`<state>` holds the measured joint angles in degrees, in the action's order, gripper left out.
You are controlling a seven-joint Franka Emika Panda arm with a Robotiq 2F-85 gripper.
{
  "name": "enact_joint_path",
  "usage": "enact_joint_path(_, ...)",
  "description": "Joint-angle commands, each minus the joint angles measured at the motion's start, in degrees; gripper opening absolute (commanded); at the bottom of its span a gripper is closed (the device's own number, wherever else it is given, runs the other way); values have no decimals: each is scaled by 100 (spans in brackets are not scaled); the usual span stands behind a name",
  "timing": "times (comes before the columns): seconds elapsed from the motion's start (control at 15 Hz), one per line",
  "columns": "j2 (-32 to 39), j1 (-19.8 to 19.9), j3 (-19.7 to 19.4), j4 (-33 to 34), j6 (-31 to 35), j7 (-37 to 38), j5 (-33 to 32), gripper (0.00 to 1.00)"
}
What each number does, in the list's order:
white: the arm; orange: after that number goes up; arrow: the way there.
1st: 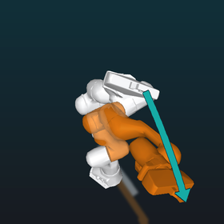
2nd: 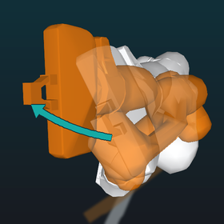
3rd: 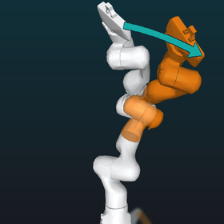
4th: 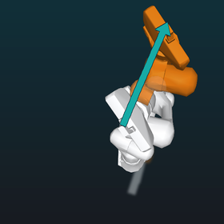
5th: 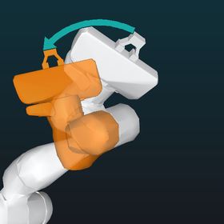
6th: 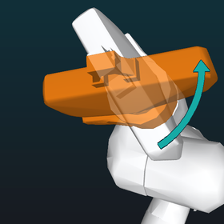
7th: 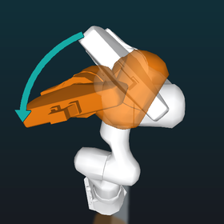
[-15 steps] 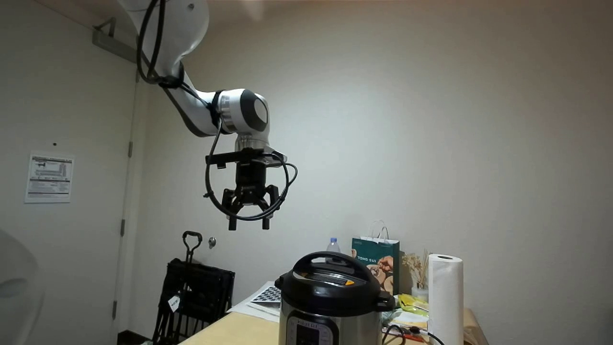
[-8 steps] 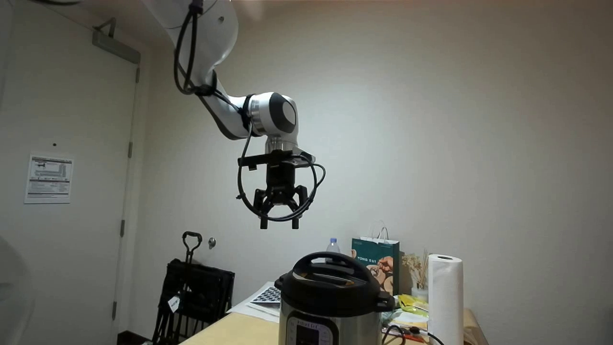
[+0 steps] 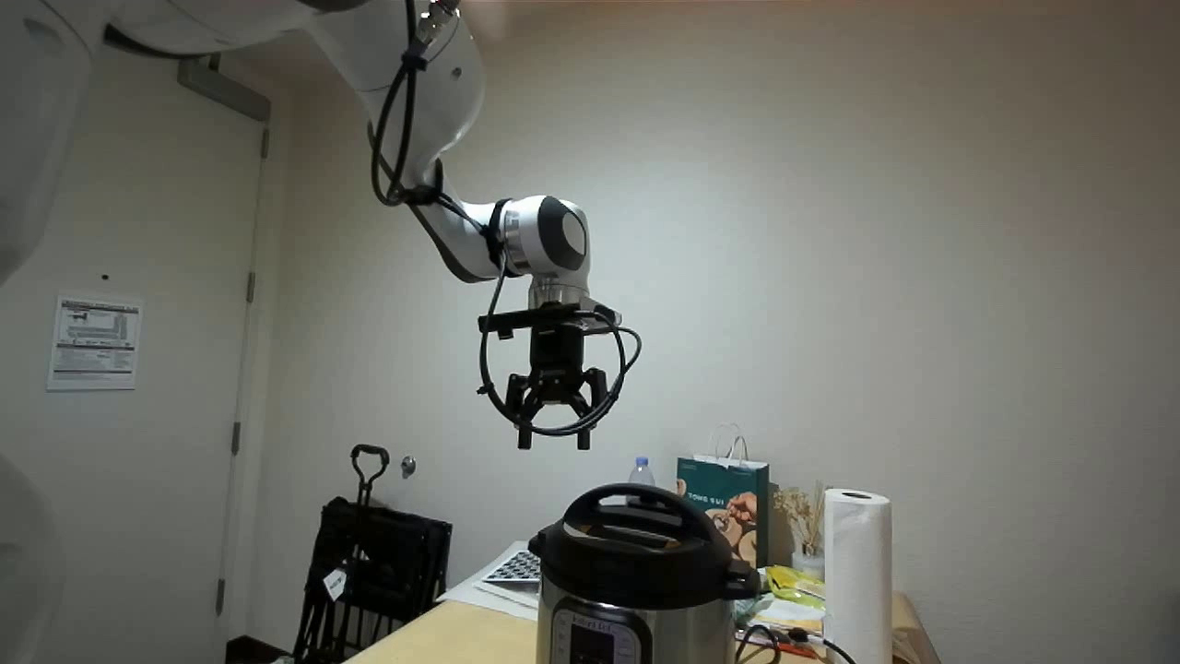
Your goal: Pick up the black lid from the rice cooker then set it back down
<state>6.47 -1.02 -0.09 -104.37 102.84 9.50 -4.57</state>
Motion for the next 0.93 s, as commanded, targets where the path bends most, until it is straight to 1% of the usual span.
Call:
enact_joint_path(0.0, 152, 44, -57, 212, -170, 602, 293, 100)
enact_joint_path(0.07, 206, 69, -78, 273, -225, 714, 453, 100)
enact_joint_path(0.4, 459, 95, -287, 515, -203, 1902, 741, 100)
enact_joint_path(0.67, 471, 110, -451, 442, -104, 2801, 988, 100)
enact_joint_path(0.73, 411, 108, -464, 356, 15, 2935, 1037, 100)
enact_joint_path(0.8, 462, 74, -431, 423, -86, 2609, 826, 100)
enact_joint_path(0.87, 461, 79, -438, 424, -84, 2641, 833, 100)
